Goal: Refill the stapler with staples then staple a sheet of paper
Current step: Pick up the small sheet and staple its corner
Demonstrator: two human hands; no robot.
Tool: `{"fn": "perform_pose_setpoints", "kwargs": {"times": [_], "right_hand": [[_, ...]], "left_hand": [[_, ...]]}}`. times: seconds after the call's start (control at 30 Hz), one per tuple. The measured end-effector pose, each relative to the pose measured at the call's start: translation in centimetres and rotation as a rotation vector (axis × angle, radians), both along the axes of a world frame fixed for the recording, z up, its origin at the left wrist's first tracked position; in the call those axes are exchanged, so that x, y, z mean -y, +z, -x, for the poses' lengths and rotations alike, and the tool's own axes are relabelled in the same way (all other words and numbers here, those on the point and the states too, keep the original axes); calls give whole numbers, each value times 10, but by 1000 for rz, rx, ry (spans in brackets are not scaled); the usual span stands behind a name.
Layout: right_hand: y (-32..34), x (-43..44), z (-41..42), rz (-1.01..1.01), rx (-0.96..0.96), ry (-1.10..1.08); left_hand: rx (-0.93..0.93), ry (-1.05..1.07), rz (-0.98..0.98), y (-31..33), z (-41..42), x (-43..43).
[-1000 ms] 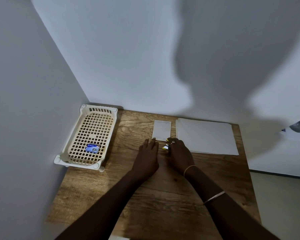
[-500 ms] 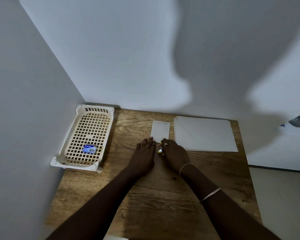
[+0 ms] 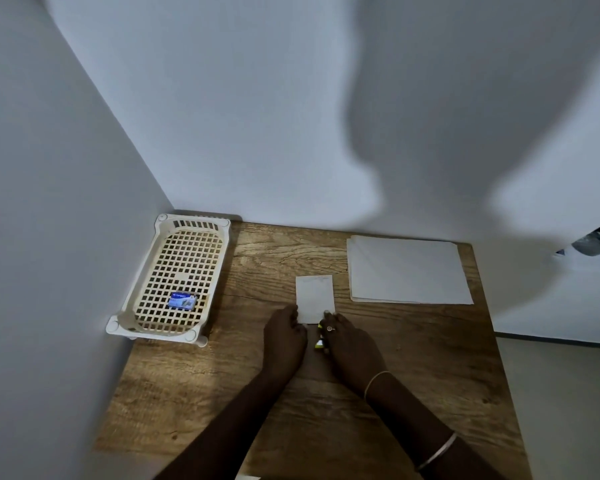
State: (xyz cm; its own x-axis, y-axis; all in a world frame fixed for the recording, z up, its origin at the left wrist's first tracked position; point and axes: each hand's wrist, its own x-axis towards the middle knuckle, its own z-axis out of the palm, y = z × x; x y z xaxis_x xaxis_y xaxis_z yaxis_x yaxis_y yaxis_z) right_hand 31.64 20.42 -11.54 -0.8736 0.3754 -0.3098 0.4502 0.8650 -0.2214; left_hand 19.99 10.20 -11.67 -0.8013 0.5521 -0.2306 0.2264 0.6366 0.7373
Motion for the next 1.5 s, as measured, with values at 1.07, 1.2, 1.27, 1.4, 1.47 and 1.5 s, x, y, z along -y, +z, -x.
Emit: {"fn": "perform_pose_setpoints", "kwargs": {"times": [1.07,1.2,1.27,1.4,1.47,1.5], "right_hand": [[178,-59,42,50,-829,-338],[240,-72,51,20,-1006,-333],[266,-77,51,38,-1106,-339],[297,-84,49,263,-1330,-466],[301,-83,51,564,-1392,-555],[301,-82,52,752,-1378,-598]], "left_hand": [[428,88,-741,186,65,-76],[376,28,-908,250,73,-89],[352,8,-970,278,76,-94],[348,17,-1078,317,82,-100],[360,27,-1112,326,82,-100],[368,33,-1124,329,81,-100]]}}
